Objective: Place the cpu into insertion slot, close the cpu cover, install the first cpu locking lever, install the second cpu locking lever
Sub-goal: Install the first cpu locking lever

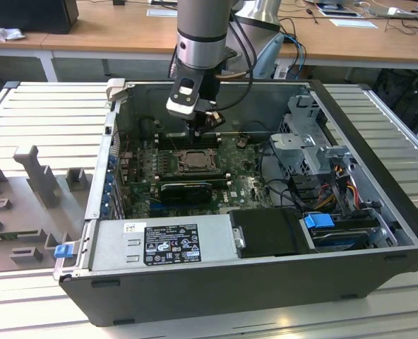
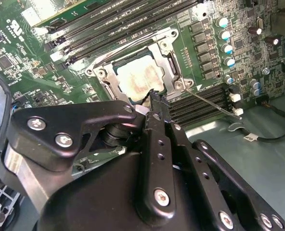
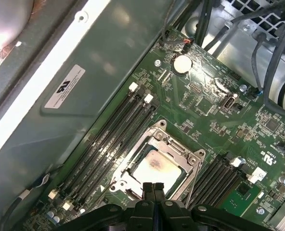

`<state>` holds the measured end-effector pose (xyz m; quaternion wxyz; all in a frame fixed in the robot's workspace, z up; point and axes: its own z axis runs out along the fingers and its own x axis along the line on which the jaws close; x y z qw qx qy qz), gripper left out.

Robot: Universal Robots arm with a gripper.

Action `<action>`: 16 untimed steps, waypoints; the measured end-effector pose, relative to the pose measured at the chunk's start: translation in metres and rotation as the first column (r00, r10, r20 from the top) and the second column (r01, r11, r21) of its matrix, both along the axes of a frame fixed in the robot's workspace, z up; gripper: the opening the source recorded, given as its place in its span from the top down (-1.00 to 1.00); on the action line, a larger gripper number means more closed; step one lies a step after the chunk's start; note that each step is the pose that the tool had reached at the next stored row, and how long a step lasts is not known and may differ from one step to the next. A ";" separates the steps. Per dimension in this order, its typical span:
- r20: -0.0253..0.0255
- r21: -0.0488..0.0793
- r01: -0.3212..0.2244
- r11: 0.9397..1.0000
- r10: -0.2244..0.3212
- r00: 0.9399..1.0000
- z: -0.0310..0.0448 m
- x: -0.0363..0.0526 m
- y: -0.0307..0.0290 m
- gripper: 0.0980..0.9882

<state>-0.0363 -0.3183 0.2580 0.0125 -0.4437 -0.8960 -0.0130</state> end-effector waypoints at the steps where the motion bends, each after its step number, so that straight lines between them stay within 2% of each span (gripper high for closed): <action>1: 0.000 0.000 -0.004 1.000 0.004 1.000 0.0000 0.0000 0.0000 0.98; 12: 0.000 0.000 -0.070 0.998 0.070 0.998 0.0003 0.0000 0.0000 0.98; 14: 0.001 0.000 -0.083 0.997 0.083 0.997 0.0041 0.0000 0.0000 0.98; 16: 0.004 0.000 -0.085 0.996 0.085 0.996 0.0079 0.0000 0.0000 0.98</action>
